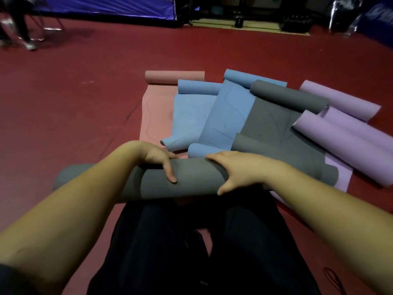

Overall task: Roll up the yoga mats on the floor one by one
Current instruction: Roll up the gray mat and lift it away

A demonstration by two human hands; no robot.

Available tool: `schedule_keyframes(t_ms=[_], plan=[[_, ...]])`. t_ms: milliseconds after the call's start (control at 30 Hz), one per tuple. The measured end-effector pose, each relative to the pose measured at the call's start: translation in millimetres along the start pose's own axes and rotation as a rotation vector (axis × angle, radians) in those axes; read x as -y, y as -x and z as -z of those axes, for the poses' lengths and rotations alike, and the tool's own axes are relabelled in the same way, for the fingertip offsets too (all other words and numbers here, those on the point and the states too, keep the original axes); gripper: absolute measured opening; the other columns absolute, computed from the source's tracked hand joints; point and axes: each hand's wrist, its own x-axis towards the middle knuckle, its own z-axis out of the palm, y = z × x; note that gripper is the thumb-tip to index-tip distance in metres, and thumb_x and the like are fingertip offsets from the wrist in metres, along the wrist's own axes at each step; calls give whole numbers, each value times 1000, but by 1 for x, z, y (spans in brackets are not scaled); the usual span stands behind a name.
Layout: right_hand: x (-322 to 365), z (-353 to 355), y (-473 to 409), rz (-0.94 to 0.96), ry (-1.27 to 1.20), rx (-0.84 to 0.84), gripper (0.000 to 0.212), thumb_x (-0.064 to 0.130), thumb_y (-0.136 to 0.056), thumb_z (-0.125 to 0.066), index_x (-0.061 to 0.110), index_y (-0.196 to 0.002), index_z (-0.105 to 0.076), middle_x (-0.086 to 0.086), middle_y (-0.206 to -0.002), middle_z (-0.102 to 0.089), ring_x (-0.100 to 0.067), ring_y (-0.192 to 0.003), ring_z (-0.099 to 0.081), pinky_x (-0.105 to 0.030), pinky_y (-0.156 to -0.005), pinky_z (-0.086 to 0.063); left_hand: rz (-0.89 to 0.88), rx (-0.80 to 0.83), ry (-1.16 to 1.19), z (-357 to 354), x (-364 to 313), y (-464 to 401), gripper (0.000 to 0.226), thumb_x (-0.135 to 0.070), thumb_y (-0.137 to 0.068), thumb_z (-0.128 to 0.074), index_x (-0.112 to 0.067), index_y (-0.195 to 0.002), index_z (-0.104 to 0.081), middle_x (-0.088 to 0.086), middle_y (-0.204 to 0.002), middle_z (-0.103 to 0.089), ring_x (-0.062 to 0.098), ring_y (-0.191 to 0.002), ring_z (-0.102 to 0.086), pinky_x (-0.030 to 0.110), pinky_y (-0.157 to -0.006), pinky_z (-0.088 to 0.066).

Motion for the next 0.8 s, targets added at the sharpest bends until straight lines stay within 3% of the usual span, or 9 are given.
schedule_keyframes(t_ms=[133,267,367,467,567,633,700,800], plan=[[13,-32,-3,-112,239,-117,122,71,-64,-73,30,-156,-4,-13,-152,-30,-31,-140,-28,-49,-117,-21,36,122,99,10,-6,-10,73,-15,-55,-84,-17,-124,-63,15,-116,-71,35,-106,-68,43,-88,-55],[9,-39,-12,-142,235,-204,119,73,-62,-73,33,-155,-10,-10,-146,-38,-30,-135,-35,-49,-115,-23,12,148,146,14,-5,-16,65,-13,-62,-79,-13,-126,-63,19,-119,-69,36,-107,-66,41,-86,-55],[6,-40,-19,-114,223,-225,114,74,-63,-70,34,-154,-15,-7,-141,-44,-29,-129,-42,-46,-109,-31,-15,79,188,13,3,-16,66,-16,-63,-80,-15,-126,-64,17,-119,-69,31,-103,-68,39,-86,-55],[0,-37,-24,-85,192,-215,110,75,-62,-69,34,-152,-20,-5,-133,-50,-28,-122,-49,-44,-104,-37,-141,-181,74,9,14,-12,75,-44,-47,-87,-33,-118,-67,0,-123,-67,18,-107,-65,38,-98,-49],[-5,-35,-27,-82,188,-196,109,76,-61,-67,34,-151,-21,-4,-131,-52,-27,-120,-51,-42,-100,-39,-255,-468,-185,-6,25,-8,76,-75,-50,-65,-42,-118,-62,-13,-120,-58,9,-110,-53,32,-100,-42],[-7,-33,-30,-82,174,-171,108,76,-62,-67,35,-150,-21,-2,-131,-53,-26,-120,-52,-41,-98,-41,-294,-734,-442,-28,36,-7,80,-82,-66,-42,-36,-128,-60,-10,-121,-54,13,-112,-48,35,-97,-40],[-8,-29,-33,-79,153,-141,107,77,-62,-68,36,-150,-22,-1,-130,-53,-25,-119,-53,-39,-94,-42,-314,-985,-700,-56,51,-10,86,-83,-75,-33,-26,-135,-56,-2,-125,-56,23,-113,-52,40,-93,-41],[-10,-26,-39,-72,127,-108,107,76,-61,-69,37,-149,-23,-1,-129,-54,-24,-118,-54,-37,-89,-44,-278,-1083,-905,-80,65,-18,110,-90,-58,-54,-16,-139,-51,12,-134,-55,38,-117,-54,59,-98,-41]])
